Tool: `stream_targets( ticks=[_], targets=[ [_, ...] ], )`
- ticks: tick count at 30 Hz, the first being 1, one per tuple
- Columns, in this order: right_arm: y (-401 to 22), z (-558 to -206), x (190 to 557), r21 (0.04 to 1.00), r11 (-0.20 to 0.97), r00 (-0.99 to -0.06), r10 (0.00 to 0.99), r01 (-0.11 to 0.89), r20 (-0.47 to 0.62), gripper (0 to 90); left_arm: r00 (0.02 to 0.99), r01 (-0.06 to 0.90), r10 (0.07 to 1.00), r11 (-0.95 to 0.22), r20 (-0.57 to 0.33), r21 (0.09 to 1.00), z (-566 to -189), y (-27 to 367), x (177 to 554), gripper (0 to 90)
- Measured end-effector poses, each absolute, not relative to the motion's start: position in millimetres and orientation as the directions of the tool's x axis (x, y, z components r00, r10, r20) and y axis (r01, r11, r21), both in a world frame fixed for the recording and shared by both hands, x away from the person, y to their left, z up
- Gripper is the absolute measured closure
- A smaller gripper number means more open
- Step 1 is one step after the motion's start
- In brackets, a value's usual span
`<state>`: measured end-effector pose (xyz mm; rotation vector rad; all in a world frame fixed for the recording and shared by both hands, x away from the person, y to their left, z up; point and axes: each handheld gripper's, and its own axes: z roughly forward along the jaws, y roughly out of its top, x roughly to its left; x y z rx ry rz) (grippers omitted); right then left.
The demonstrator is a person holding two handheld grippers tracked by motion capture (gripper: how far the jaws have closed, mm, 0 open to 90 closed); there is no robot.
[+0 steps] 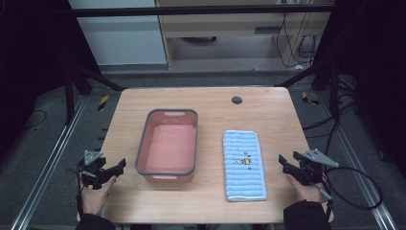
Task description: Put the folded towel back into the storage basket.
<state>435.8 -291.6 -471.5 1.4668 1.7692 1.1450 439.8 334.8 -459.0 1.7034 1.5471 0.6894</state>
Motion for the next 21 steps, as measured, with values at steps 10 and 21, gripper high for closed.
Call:
stream_targets(
  ticks=[10, 21],
  targets=[
    [-284.5, -467.5, 435.9, 0.867, 0.037, -0.286, 0.950, 0.497, 0.124, 39.7, 0.187, 0.564, 0.976, -0.016, -0.109, 0.825, -446.2, 330.3, 429.8, 23.2],
    [-279.8, -450.3, 441.6, 0.881, 0.037, -0.325, 0.936, 0.472, 0.135, 39.5, 0.236, 0.526, 0.960, 0.001, -0.147, 0.850, -430.6, 320.1, 424.4, 25.8]
  ],
)
